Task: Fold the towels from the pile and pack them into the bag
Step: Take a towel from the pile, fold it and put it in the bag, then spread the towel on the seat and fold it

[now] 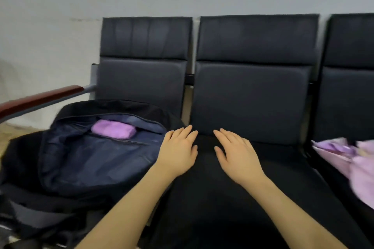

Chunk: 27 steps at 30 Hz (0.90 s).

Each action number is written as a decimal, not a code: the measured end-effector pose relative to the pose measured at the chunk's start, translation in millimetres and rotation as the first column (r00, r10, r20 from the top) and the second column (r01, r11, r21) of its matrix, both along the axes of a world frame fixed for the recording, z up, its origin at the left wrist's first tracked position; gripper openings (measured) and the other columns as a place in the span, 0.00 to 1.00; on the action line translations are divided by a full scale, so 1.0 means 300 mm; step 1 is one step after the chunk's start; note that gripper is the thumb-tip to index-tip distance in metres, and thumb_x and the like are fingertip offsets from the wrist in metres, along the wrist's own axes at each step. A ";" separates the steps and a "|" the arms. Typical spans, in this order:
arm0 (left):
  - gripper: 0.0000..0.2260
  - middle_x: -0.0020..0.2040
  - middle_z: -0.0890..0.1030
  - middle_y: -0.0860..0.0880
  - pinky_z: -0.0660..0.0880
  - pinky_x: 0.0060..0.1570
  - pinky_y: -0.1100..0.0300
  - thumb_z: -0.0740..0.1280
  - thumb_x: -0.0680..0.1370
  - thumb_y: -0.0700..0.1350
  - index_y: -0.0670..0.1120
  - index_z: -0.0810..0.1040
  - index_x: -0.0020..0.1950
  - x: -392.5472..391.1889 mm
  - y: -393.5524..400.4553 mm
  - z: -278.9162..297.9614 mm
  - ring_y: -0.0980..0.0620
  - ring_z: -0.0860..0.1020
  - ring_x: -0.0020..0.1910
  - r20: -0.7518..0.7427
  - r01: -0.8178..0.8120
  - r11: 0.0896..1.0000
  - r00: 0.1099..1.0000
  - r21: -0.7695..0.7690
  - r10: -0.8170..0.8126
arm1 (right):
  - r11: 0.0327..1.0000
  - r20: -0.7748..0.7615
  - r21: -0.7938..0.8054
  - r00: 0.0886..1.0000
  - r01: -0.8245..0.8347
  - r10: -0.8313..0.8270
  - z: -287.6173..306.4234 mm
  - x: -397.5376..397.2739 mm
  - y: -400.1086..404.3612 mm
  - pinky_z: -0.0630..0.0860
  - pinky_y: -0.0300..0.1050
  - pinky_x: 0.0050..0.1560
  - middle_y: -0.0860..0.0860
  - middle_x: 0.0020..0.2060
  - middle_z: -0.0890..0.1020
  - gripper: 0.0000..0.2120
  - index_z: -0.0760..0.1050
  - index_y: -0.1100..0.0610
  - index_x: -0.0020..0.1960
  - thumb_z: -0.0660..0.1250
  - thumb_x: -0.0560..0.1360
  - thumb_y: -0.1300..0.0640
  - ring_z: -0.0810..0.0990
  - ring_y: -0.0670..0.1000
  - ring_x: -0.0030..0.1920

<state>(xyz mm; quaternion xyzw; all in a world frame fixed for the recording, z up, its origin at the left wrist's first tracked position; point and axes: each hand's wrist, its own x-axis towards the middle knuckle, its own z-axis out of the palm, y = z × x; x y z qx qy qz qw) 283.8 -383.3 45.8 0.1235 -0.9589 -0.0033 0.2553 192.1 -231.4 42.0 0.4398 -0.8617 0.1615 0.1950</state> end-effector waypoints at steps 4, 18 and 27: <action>0.22 0.78 0.57 0.52 0.50 0.71 0.57 0.54 0.82 0.51 0.51 0.59 0.77 -0.147 0.318 -0.039 0.53 0.56 0.75 0.006 0.132 0.990 0.991 0.044 -0.132 | 0.982 -0.047 -0.081 0.984 0.168 -0.172 -0.046 -0.108 0.324 0.72 0.53 0.62 0.54 0.65 0.77 0.21 0.73 0.57 0.68 0.67 0.76 0.56 0.75 0.55 0.65; 0.21 0.70 0.71 0.47 0.60 0.63 0.52 0.53 0.79 0.48 0.46 0.70 0.70 -0.645 1.221 -0.148 0.46 0.68 0.68 0.105 0.565 0.806 0.803 0.175 -0.586 | 0.683 0.064 -0.196 0.705 0.703 -0.707 -0.186 -0.395 1.243 0.71 0.55 0.55 0.58 0.57 0.81 0.16 0.77 0.61 0.60 0.65 0.74 0.58 0.79 0.61 0.56; 0.20 0.76 0.60 0.51 0.54 0.67 0.54 0.54 0.83 0.50 0.52 0.60 0.76 -0.875 1.492 -0.231 0.50 0.59 0.73 0.246 0.624 0.757 0.717 0.191 -0.653 | 0.583 -0.001 -0.158 0.590 0.797 -0.807 -0.314 -0.528 1.423 0.58 0.51 0.50 0.59 0.49 0.81 0.15 0.79 0.61 0.43 0.78 0.58 0.64 0.75 0.60 0.50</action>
